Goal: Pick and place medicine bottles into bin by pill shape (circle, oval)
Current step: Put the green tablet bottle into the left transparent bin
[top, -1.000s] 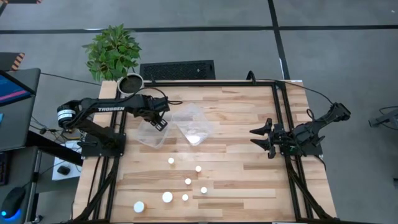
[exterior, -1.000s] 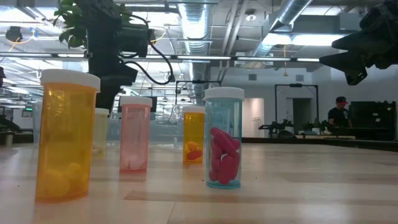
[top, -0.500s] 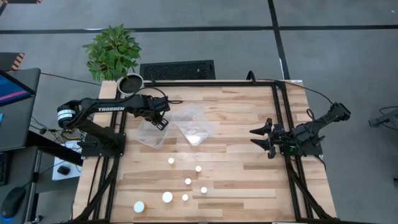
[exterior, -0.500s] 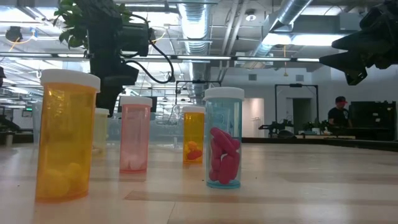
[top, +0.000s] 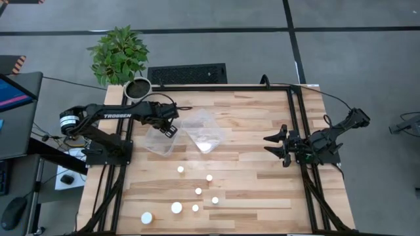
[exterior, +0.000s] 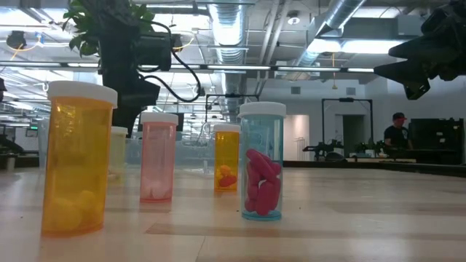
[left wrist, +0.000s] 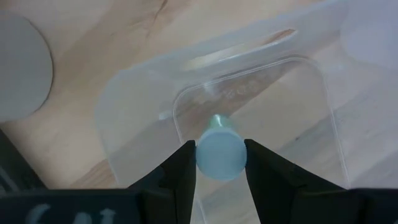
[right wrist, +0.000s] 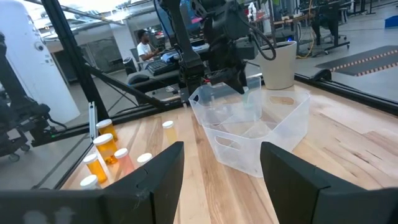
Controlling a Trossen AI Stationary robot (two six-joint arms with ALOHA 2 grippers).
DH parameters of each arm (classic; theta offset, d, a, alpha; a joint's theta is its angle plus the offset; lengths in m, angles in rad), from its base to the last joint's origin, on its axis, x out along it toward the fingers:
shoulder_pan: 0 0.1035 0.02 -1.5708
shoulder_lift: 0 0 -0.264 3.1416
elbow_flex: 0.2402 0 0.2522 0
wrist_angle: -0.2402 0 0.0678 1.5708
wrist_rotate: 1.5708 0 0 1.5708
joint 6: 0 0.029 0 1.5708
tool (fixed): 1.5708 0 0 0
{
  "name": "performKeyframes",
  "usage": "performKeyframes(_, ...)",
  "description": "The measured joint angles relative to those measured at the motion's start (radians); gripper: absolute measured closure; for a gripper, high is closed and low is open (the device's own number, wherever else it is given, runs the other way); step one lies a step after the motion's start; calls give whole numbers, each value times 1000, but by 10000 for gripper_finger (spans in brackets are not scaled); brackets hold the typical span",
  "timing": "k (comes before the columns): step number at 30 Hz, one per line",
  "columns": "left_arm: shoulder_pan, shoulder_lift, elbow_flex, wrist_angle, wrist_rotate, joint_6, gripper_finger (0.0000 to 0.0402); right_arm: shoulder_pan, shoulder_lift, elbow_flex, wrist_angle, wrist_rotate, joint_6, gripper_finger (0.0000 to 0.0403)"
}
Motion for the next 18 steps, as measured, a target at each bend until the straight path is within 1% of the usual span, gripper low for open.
performKeyframes(3,-1,1,9,-1,13,17,284,0,0,0,0,0,0,177)
performKeyframes(7,-1,1,10,-1,15,26,271,0,0,0,0,0,0,177)
performKeyframes(18,-1,1,10,0,10,52,194,0,0,0,0,-1,0,177)
